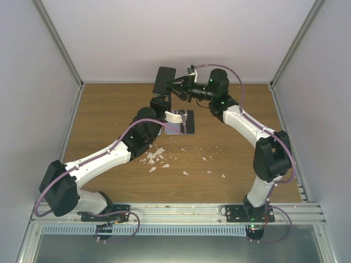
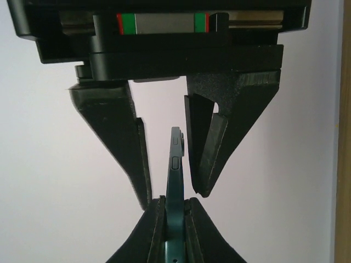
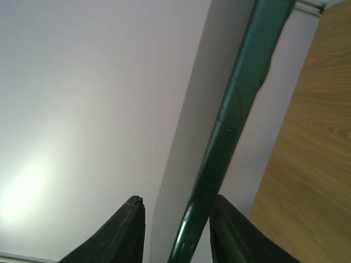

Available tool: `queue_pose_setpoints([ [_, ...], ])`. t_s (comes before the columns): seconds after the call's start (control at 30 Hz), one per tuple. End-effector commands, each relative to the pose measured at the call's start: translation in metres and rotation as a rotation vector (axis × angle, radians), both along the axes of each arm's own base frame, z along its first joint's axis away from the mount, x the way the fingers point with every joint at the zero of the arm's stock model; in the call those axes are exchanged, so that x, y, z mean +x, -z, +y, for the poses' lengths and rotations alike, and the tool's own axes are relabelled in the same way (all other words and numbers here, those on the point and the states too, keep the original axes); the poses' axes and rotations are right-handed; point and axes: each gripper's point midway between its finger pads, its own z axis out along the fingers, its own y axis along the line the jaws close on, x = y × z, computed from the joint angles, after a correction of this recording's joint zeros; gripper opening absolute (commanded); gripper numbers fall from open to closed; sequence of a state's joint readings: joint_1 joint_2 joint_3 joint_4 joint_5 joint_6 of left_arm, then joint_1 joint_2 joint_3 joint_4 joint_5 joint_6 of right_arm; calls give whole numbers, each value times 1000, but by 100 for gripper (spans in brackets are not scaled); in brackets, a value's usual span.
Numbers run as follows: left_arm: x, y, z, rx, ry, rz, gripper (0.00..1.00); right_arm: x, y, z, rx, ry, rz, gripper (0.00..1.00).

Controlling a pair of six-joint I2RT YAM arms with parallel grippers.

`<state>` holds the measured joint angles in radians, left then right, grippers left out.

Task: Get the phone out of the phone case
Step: Place the phone at the center of the board.

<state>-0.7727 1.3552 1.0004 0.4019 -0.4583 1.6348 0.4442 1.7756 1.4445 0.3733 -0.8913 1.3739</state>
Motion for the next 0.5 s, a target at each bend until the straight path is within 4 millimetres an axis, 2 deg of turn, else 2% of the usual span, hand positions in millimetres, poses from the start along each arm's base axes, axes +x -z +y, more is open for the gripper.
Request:
queue_pose_setpoints([
  [0.0, -4, -37, 1, -78, -10, -119, 0, 2, 15, 4, -5, -2, 71, 29],
  [0.17, -3, -33, -1, -69, -14, -112, 0, 1, 17, 2, -4, -3, 81, 15],
  [0.3, -5, -29, 0, -61, -13, -96, 1, 8, 17, -7, -4, 19, 73, 6],
  [0.37, -8, -26, 2, -58, -11, -83, 9, 11, 15, -14, -7, 35, 61, 3],
  [0.43, -10, -24, 4, -55, -6, -72, 23, 13, 15, -20, -16, 47, 51, 1],
  [0.47, -12, -23, 5, -54, -4, -67, 35, 13, 15, -22, -20, 50, 42, 0],
])
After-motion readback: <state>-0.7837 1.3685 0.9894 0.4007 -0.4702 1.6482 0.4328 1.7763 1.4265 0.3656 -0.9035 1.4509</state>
